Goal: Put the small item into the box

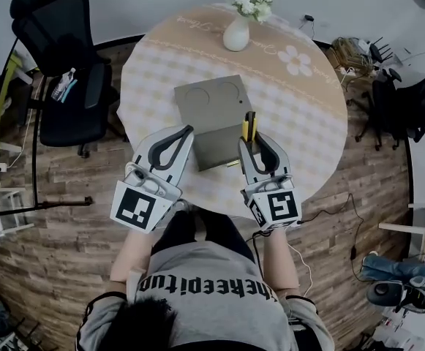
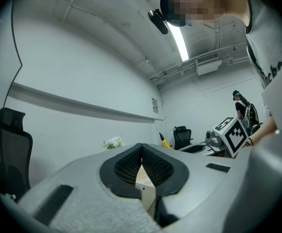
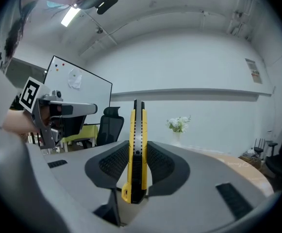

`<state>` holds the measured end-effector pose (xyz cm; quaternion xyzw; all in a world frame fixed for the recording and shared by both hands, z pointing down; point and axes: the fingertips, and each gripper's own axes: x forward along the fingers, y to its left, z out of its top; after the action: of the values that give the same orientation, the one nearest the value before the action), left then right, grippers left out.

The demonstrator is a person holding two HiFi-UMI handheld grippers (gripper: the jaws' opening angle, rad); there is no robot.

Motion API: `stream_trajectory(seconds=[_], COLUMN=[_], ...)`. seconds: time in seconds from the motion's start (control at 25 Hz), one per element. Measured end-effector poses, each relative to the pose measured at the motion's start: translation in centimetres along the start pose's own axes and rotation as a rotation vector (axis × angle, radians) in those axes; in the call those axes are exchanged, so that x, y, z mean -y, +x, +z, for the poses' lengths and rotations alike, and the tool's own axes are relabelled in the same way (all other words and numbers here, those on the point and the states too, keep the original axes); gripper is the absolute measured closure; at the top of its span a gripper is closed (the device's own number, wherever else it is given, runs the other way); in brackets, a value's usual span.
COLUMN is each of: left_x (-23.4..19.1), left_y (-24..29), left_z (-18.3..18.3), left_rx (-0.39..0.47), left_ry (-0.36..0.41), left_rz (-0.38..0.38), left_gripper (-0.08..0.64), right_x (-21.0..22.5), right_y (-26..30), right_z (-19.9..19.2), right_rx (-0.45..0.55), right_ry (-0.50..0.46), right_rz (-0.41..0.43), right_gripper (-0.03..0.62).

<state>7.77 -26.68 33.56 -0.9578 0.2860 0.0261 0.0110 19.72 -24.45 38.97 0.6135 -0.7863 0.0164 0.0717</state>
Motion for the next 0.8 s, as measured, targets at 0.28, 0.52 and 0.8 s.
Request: stream_trajectory(seconds=[0.28, 0.52, 0.8], left_x=[0.0, 0.1, 0.2], left_y=[0.1, -0.4, -1.1], left_z=[-1.3, -2.2, -3.7], left_rx=[-0.037, -0.064, -0.094], left_ry=[-0.011, -0.016, -0.038], left_rz=[0.094, 0.178, 0.26], left_gripper=[0.545, 0.545, 0.545], right_x=[0.4, 0.4, -0.3], right_y=[1.5, 2.5, 3.6], right_z=[-3.2, -6.0, -9.8], right_rx=[-0.084, -0.16, -0.247], right_ry=[-0.059, -0.13, -0.206], right_rz=[0.122, 0.225, 0.341], right_gripper=[0.474, 0.474, 0.474])
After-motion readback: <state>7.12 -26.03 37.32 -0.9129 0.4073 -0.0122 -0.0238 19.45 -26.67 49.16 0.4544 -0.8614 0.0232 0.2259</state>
